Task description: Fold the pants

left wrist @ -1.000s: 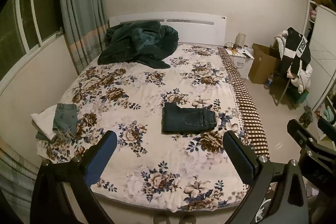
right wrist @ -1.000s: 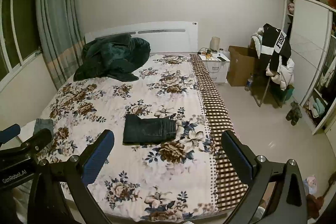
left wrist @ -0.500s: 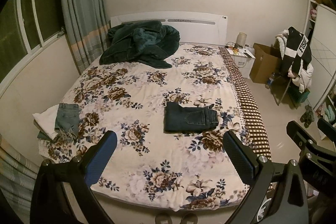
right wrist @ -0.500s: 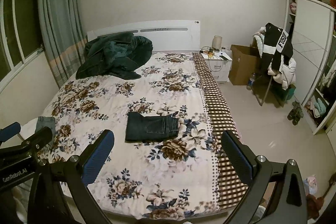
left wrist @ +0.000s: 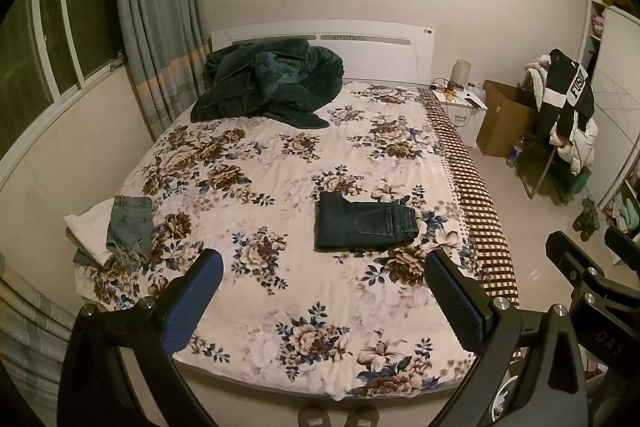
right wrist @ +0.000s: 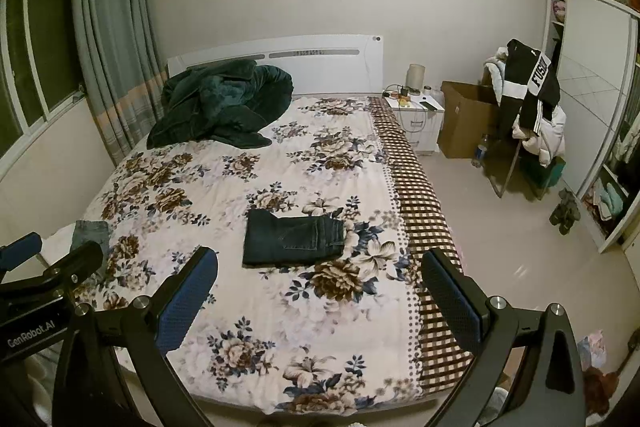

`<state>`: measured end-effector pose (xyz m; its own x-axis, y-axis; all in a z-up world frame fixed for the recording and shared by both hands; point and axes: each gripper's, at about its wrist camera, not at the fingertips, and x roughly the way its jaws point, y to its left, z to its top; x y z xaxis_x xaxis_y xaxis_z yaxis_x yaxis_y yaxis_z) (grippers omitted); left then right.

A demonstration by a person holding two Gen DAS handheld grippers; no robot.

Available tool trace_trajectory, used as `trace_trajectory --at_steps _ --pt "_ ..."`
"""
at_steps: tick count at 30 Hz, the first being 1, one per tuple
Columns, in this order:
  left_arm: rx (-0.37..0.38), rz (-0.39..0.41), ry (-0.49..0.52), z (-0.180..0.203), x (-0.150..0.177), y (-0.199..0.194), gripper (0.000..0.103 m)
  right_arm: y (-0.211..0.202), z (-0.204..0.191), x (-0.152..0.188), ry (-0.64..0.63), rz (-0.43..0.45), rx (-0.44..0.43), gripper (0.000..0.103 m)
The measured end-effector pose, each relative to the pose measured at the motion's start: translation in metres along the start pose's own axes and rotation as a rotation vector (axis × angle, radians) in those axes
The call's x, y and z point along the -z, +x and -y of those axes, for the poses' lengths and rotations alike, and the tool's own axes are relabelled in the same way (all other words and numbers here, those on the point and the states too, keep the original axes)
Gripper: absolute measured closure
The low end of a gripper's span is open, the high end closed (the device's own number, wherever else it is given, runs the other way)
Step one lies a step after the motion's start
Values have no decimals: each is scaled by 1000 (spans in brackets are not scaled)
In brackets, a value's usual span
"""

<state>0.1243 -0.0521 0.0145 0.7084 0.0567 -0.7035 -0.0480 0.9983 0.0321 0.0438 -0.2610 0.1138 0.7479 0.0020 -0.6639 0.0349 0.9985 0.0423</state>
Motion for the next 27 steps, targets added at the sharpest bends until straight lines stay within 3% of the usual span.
trace_trajectory --at_steps 27 --pt "-13 8 1 -2 1 -7 0 -4 3 -8 -3 9 -1 0"
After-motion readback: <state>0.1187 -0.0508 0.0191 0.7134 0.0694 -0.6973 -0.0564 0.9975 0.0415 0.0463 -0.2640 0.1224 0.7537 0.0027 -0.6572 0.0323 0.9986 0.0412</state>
